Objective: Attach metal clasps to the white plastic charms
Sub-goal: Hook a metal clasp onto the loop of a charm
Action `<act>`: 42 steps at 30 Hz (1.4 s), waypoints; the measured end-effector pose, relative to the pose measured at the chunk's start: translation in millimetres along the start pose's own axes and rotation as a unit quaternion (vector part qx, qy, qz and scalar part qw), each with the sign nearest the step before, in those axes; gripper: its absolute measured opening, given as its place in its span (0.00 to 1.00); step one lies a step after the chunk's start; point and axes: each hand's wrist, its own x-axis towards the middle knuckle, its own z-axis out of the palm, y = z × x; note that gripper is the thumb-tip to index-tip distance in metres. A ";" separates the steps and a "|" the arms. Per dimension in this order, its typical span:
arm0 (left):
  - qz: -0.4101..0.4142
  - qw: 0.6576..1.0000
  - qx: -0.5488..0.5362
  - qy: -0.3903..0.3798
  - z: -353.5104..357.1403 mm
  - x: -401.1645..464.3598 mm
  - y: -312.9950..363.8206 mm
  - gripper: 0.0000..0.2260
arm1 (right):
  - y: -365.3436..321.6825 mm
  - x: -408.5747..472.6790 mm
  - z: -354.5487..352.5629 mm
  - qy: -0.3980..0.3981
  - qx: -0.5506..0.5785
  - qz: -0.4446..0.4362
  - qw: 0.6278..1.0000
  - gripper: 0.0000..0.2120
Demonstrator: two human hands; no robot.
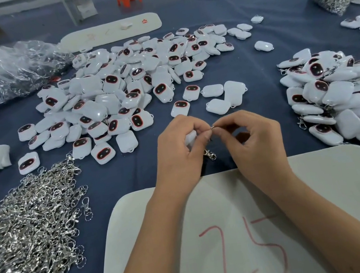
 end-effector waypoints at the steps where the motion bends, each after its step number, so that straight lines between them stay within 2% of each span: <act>1: -0.008 1.000 -0.006 -0.003 -0.3 0.0 -0.4 0.07 | 0.2 0.8 0.3 -0.007 0.006 0.007 1.000 0.03; 6: -0.076 0.994 -0.077 -0.035 -1.7 -0.1 0.6 0.07 | 3.5 3.8 -4.3 -0.077 0.124 0.106 0.984 0.07; 10: -0.085 0.986 -0.132 -0.055 -4.1 0.6 1.4 0.06 | 7.8 9.2 -9.9 -0.127 0.215 0.160 0.955 0.06; 17: -0.109 0.982 -0.139 -0.068 -2.3 1.2 3.0 0.06 | 11.5 11.3 -11.9 -0.144 0.247 0.182 0.941 0.06; 24: -0.118 0.986 -0.102 -0.050 5.5 -1.3 5.5 0.06 | 8.0 5.7 -5.4 -0.109 0.152 0.157 0.970 0.07; 26: -0.115 0.990 -0.080 -0.032 8.7 -1.9 5.9 0.06 | 2.7 2.9 -2.5 -0.047 0.064 0.109 0.991 0.05; 28: -0.122 0.989 -0.084 0.005 11.3 -1.2 6.9 0.06 | -4.2 -1.1 0.0 0.009 -0.014 0.043 0.999 0.07; 29: -0.124 0.988 -0.087 0.026 12.6 -0.5 6.9 0.06 | -6.2 -3.2 1.8 -0.002 -0.017 0.025 1.000 0.07; 33: -0.088 0.990 -0.053 0.094 18.6 -0.4 8.4 0.06 | -8.5 -8.2 8.4 -0.176 0.042 0.057 0.982 0.06; 37: -0.065 0.992 -0.068 0.087 31.2 -1.9 13.0 0.04 | -4.6 -0.2 6.4 -0.183 0.165 0.143 0.958 0.08; 42: -0.086 0.988 -0.099 0.080 35.8 -4.7 15.5 0.04 | -2.9 1.0 2.8 -0.191 0.228 0.176 0.938 0.04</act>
